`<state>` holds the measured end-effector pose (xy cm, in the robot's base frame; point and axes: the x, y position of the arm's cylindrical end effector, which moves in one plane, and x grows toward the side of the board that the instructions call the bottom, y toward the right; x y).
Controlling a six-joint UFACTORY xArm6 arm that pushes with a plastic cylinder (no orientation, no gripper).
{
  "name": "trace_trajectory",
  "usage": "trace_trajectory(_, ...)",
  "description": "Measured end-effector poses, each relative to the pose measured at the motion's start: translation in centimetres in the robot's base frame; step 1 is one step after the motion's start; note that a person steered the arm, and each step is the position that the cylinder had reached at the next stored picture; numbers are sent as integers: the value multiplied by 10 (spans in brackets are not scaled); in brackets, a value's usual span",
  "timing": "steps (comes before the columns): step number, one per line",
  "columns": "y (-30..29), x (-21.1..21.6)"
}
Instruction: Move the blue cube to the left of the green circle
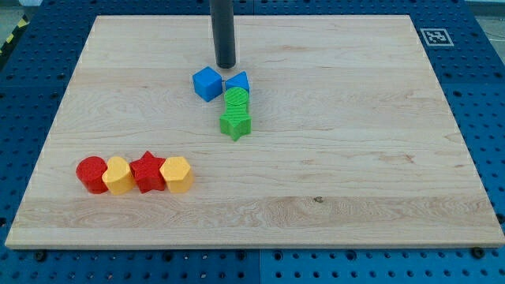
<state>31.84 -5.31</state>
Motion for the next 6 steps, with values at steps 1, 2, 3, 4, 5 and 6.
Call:
trace_trajectory(1,-18,12)
trace_trajectory(2,-20,47)
trace_trajectory(3,-20,61)
trace_trajectory(4,-34,51)
trace_trajectory(5,-78,60)
trace_trajectory(6,-94,86)
